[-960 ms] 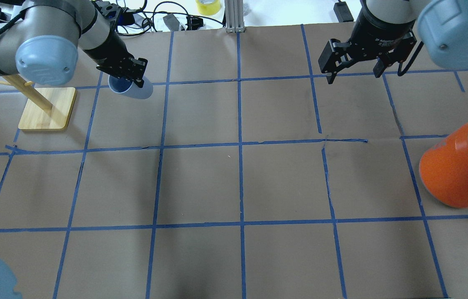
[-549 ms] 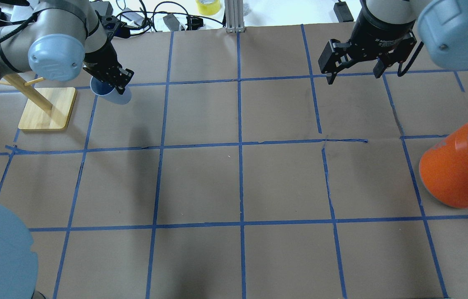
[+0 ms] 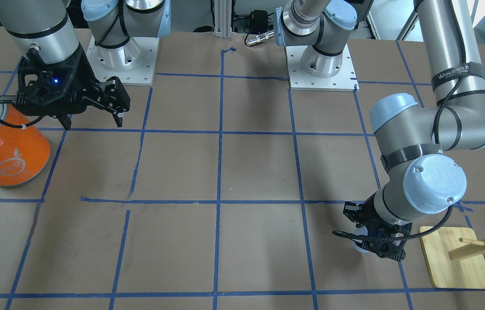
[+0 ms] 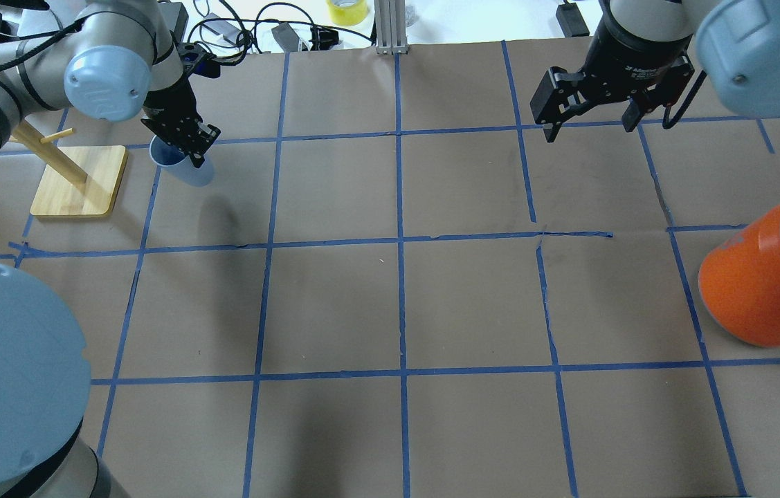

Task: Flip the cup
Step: 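Lower the cup upright onto the table with the left gripper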

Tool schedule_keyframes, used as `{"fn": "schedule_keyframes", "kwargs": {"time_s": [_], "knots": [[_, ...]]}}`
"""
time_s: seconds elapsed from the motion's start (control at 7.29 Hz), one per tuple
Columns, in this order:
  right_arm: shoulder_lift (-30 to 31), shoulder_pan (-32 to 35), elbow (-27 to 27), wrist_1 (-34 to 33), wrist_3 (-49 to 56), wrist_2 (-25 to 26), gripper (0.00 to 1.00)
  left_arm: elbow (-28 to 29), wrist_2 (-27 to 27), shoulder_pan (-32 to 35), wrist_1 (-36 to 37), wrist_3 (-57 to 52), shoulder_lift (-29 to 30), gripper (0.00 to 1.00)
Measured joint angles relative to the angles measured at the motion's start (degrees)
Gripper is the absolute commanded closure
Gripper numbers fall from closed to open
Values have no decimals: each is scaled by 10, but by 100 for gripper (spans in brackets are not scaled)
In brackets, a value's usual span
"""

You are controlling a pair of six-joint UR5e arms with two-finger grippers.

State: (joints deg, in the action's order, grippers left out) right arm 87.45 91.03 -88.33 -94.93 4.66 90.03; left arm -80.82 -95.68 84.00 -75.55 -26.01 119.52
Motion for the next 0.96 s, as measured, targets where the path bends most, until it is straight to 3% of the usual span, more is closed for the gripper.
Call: {"fn": "schedule_keyframes", "kwargs": {"time_s": [0.96], "knots": [[1, 0, -1, 2, 0, 0, 0, 7, -3, 4, -19, -2, 27, 100]]}}
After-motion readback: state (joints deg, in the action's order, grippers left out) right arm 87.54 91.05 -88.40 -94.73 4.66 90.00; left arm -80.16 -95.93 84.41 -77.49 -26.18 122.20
